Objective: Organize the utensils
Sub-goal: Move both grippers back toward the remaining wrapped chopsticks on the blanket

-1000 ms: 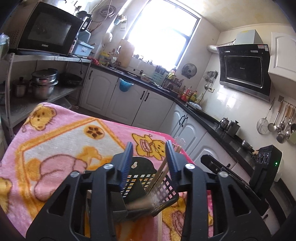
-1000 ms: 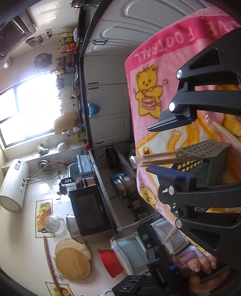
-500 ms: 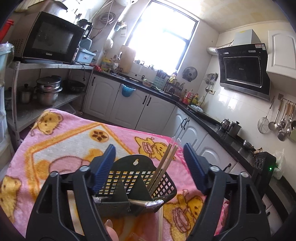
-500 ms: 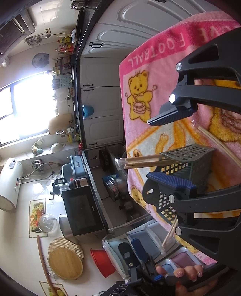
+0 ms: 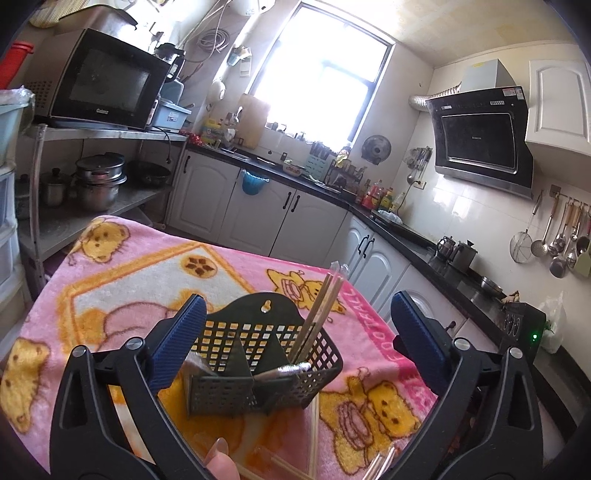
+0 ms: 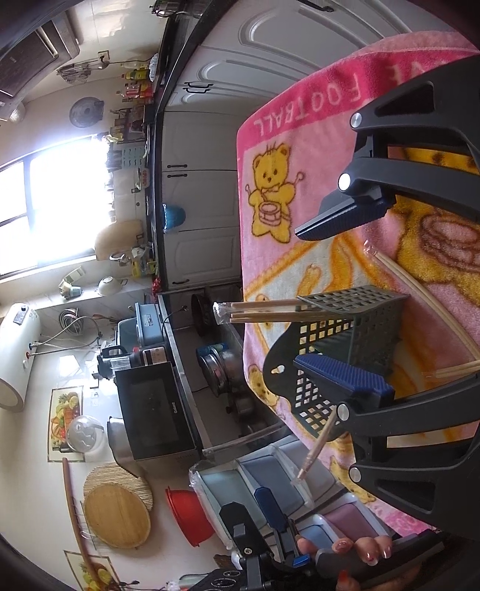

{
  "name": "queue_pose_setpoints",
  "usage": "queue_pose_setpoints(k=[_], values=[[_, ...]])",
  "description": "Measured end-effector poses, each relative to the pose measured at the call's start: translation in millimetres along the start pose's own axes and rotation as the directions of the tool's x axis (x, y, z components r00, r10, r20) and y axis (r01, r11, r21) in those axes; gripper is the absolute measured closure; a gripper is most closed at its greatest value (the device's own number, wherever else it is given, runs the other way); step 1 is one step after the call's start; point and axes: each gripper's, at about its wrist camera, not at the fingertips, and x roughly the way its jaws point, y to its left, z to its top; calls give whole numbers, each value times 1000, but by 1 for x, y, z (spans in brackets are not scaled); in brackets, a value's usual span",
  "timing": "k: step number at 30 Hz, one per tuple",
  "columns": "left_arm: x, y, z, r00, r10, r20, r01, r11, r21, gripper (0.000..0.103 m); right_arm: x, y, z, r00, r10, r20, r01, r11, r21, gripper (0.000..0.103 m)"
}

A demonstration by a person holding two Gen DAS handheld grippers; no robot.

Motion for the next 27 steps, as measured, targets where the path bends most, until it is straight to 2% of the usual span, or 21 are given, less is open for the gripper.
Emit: queue_pose_setpoints(k=[20, 27], values=[[-9, 4, -33, 997, 35, -72, -36, 999, -20, 11, -11, 6, -32, 996, 11, -94, -14, 1000, -27, 39], [-7, 12, -51, 991, 62, -120, -68, 997, -45, 11, -10, 12, -41, 992, 32, -125, -36, 999, -34, 39]])
